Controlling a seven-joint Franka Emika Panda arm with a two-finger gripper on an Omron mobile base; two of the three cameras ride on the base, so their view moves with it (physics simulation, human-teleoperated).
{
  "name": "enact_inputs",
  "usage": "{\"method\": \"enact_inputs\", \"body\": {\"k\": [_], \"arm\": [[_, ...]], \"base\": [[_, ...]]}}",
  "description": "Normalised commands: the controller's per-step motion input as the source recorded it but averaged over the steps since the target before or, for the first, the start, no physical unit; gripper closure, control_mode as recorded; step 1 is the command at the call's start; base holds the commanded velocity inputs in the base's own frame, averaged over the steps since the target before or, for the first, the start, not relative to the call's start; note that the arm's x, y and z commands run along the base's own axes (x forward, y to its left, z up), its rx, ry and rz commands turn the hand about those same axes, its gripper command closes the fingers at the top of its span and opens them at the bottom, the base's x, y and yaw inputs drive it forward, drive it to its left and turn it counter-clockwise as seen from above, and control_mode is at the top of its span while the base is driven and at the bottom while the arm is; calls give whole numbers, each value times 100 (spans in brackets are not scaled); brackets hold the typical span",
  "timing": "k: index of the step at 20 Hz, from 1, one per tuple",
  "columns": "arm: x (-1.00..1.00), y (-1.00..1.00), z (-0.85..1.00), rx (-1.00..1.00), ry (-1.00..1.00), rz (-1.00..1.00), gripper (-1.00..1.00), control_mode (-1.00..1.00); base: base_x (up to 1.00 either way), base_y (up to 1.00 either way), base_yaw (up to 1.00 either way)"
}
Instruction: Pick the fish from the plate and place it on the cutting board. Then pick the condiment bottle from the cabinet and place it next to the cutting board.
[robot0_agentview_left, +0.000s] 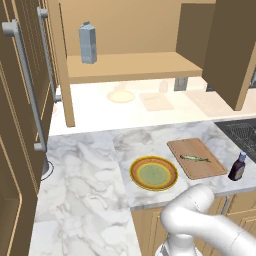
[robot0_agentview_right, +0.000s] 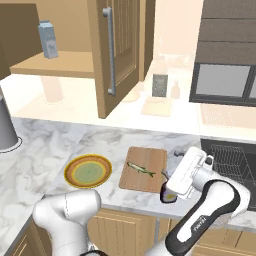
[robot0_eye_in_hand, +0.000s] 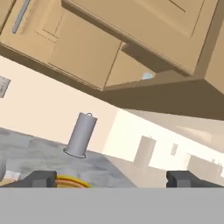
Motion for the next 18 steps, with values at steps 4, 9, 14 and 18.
{"method": "enact_inputs", "body": {"k": [4,9,14,18], "arm": [[-36,0,35,-47,0,-9,-100,-100],[-52,0,26,-56,0,-14,-100,-100],[-59,0,14,-61,-3,-18,-100,-100],[-61,0,16,-57,-10,-21,-100,-100]], "base": [[0,0,0],[0,0,0],[0,0,0],[0,0,0]]}}
